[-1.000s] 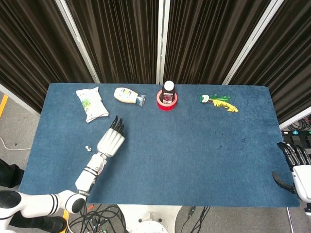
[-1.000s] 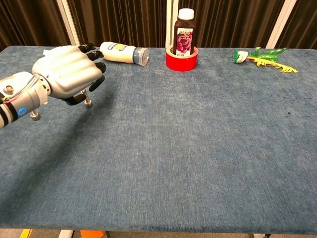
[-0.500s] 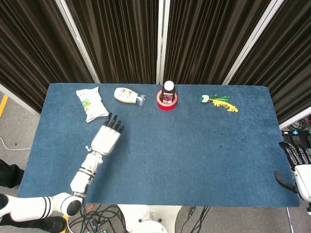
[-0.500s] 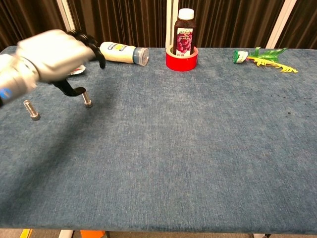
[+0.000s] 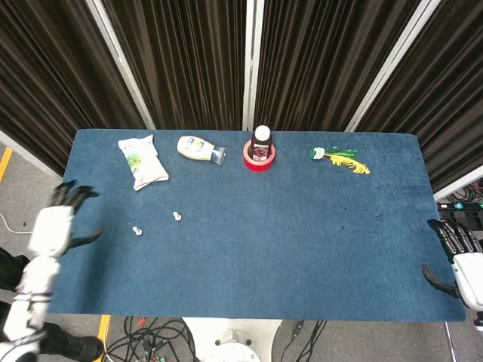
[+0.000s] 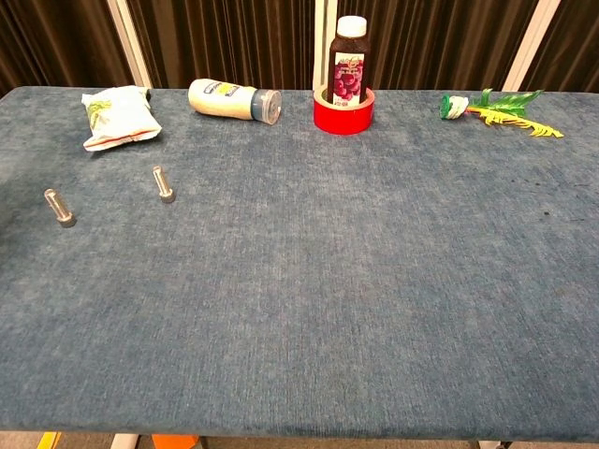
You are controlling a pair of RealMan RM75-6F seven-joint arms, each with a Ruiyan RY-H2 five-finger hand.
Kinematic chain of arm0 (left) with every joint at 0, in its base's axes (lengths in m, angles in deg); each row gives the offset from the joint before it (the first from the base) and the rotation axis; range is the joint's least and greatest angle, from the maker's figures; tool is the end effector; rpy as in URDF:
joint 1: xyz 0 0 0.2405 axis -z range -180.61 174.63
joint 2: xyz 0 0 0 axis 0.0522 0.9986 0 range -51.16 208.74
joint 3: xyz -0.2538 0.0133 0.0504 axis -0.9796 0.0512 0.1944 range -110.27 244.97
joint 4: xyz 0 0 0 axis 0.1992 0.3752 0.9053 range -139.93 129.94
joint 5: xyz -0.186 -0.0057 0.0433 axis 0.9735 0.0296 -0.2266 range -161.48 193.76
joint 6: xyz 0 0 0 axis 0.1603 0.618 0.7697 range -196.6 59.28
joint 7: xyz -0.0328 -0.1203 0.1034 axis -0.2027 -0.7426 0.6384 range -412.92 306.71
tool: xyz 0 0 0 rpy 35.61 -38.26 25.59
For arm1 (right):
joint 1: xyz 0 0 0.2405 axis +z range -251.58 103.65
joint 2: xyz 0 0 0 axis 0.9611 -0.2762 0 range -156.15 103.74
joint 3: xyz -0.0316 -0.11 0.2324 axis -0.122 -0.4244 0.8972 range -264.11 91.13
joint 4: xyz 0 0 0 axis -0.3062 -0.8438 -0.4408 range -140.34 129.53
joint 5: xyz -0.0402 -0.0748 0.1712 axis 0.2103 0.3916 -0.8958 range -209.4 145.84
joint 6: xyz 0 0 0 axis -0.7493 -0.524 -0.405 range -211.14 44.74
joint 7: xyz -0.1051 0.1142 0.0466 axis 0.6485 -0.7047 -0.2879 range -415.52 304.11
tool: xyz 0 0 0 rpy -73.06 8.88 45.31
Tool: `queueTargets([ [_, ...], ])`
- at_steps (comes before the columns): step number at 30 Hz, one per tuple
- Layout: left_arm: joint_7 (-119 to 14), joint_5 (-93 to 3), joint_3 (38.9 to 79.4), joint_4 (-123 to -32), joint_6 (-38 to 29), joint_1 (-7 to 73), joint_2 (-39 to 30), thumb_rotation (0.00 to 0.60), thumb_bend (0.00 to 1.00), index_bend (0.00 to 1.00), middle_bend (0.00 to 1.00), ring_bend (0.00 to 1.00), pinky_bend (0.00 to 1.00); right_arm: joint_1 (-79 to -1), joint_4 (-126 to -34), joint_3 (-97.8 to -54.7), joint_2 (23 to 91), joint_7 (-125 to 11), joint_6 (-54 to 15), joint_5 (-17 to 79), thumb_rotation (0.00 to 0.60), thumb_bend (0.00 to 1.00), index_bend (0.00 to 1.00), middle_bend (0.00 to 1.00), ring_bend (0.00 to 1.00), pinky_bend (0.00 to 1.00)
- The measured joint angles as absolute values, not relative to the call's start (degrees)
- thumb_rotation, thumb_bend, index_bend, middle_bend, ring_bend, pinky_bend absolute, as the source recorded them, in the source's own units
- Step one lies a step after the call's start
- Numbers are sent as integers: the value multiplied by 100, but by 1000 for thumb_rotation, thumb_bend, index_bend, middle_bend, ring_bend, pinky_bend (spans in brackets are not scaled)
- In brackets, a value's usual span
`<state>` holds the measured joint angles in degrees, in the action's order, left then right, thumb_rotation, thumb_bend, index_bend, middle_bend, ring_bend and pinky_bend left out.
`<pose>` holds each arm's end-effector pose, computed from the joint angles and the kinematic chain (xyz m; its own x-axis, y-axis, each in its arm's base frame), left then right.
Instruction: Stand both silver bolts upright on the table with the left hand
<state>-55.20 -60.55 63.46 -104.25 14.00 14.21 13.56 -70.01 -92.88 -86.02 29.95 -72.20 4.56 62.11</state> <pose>-0.2580 0.2585 0.1651 0.2105 -0.0131 0.9775 0.9750 -0.0703 -0.2109 -0.3106 -0.1851 0.2204 0.3448 -0.0248 0.9383 -0.9328 -0.1206 0.3396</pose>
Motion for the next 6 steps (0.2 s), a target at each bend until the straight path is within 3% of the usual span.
queueTargets([
  [6,-5719,-6646,6845,-10050,2298,526,1410,600,174,271,177,34,0,-7009,-9300,-8629,3069,-7188,514,6298,600,268,34,102,0,0],
])
